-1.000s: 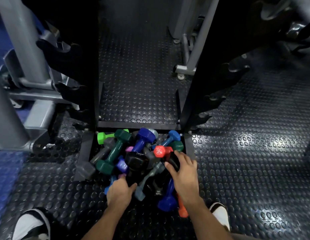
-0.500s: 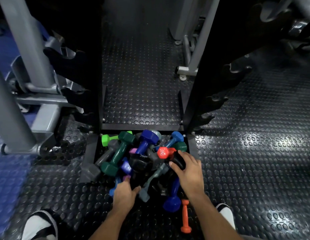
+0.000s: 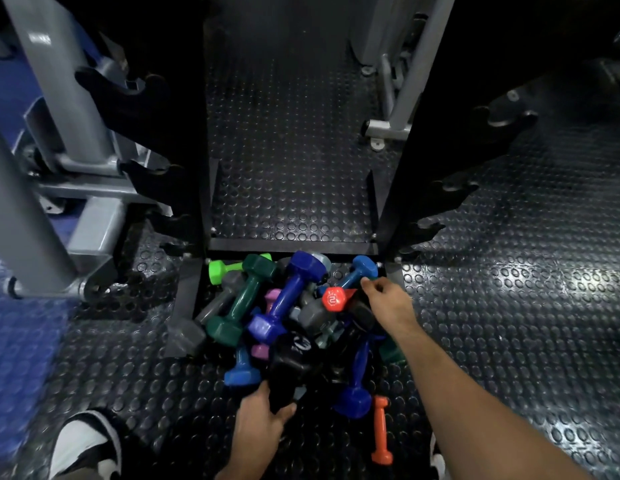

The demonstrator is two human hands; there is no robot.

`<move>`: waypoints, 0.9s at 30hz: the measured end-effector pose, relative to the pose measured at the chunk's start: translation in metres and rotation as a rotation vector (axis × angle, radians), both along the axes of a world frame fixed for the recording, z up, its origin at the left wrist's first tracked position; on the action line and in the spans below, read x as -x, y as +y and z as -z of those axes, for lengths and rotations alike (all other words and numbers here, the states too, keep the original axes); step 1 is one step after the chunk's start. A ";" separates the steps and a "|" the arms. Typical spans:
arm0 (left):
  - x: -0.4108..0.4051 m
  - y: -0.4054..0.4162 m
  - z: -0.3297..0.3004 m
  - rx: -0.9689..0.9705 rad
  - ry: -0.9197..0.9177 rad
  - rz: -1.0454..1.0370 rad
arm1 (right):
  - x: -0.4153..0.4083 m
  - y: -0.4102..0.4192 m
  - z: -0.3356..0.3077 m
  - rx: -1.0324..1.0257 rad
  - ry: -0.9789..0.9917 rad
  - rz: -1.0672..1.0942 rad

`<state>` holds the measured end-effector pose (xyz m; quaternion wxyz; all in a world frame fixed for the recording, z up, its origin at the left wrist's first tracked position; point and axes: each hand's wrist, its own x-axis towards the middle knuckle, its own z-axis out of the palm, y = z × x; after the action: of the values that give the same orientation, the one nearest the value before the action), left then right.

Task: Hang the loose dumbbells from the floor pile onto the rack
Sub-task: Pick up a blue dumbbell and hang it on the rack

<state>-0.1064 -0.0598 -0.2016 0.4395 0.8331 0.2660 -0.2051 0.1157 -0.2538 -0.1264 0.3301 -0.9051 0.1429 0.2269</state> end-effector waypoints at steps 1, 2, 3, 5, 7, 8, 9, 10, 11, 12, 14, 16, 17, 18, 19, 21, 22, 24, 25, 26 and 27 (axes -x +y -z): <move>0.004 -0.001 -0.001 -0.002 0.034 0.017 | -0.003 0.001 -0.002 0.020 0.019 -0.027; 0.007 -0.002 -0.001 -0.013 0.071 0.033 | -0.005 0.001 -0.004 0.032 0.041 -0.054; 0.009 -0.001 -0.001 -0.024 0.115 0.040 | -0.008 0.001 -0.005 0.038 0.059 -0.079; 0.011 0.001 0.001 -0.033 0.175 0.030 | -0.012 0.000 -0.005 0.025 0.080 -0.097; 0.010 0.005 0.001 -0.059 0.219 0.006 | -0.017 0.000 -0.002 0.015 0.088 -0.104; 0.008 0.006 0.000 -0.089 0.237 0.010 | -0.020 -0.001 0.000 0.024 0.094 -0.114; 0.006 0.006 -0.001 -0.128 0.259 0.026 | -0.023 0.000 0.002 0.037 0.097 -0.126; 0.003 0.005 -0.003 -0.172 0.276 0.051 | -0.026 0.001 0.003 0.050 0.102 -0.138; -0.001 0.002 -0.005 -0.204 0.288 0.067 | -0.030 0.002 0.005 0.059 0.106 -0.146; -0.006 -0.001 -0.008 -0.217 0.291 0.076 | -0.035 0.005 0.006 0.065 0.108 -0.156; -0.019 -0.003 -0.015 -0.217 0.285 0.091 | -0.044 0.011 0.007 0.079 0.115 -0.200; -0.034 0.002 -0.019 -0.224 0.337 0.135 | -0.053 0.016 0.009 0.095 0.114 -0.247; -0.042 0.008 -0.023 -0.222 0.384 0.176 | -0.058 0.019 0.012 0.096 0.115 -0.257; -0.048 0.014 -0.027 -0.211 0.427 0.216 | -0.060 0.021 0.014 0.098 0.121 -0.272; -0.054 0.020 -0.032 -0.195 0.461 0.254 | -0.063 0.024 0.017 0.102 0.127 -0.287; -0.068 0.030 -0.045 -0.216 0.502 0.330 | -0.066 0.029 0.022 0.109 0.138 -0.299; -0.077 0.034 -0.052 -0.254 0.505 0.365 | -0.067 0.031 0.024 0.107 0.143 -0.298; -0.098 0.041 -0.068 -0.326 0.444 0.396 | -0.068 0.035 0.025 0.120 0.144 -0.312; -0.109 0.043 -0.076 -0.353 0.380 0.381 | -0.068 0.036 0.026 0.125 0.141 -0.320; -0.121 0.045 -0.084 -0.368 0.298 0.343 | -0.068 0.035 0.027 0.127 0.141 -0.321; -0.132 0.046 -0.088 -0.371 0.204 0.288 | -0.069 0.035 0.028 0.123 0.139 -0.314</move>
<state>0.0261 -0.0138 -0.1132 0.2165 0.9037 0.2204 -0.2962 0.1846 -0.2187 -0.1539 0.2239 -0.9169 0.0362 0.3284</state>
